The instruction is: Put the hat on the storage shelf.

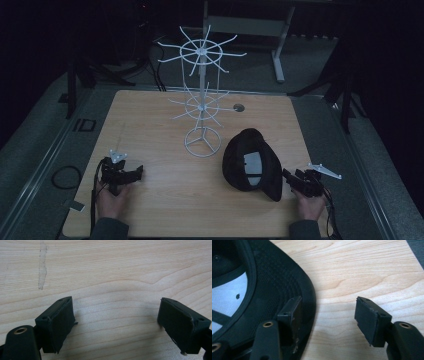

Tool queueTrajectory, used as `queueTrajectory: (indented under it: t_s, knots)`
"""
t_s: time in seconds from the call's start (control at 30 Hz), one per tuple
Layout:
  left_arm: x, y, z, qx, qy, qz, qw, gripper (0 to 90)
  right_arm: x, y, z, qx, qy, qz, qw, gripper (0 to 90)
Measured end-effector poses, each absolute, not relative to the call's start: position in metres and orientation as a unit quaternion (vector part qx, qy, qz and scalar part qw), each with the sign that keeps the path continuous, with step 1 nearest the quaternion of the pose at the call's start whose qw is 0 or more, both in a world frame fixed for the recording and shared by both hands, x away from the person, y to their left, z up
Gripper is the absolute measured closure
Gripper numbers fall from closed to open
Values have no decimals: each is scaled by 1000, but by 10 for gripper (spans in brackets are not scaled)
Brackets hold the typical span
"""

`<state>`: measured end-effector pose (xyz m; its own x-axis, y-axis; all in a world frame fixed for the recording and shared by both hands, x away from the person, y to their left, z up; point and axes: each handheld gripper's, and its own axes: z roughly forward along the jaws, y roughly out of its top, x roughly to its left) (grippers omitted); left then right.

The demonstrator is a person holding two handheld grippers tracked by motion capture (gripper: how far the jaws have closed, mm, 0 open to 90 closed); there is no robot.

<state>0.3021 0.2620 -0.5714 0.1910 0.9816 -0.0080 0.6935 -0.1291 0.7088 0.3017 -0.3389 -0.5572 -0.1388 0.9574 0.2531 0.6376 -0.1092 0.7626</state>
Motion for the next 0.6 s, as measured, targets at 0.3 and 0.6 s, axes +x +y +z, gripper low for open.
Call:
queueTrajectory:
  t_s: [0.3, 0.6]
  knots:
    - [302, 261, -571, 710, 591, 242, 298, 141, 300, -336, -550, 608, 654, 413, 178, 472]
    - [302, 261, -571, 708, 593, 243, 297, 142, 300, -328, -542, 583, 680, 413, 162, 526]
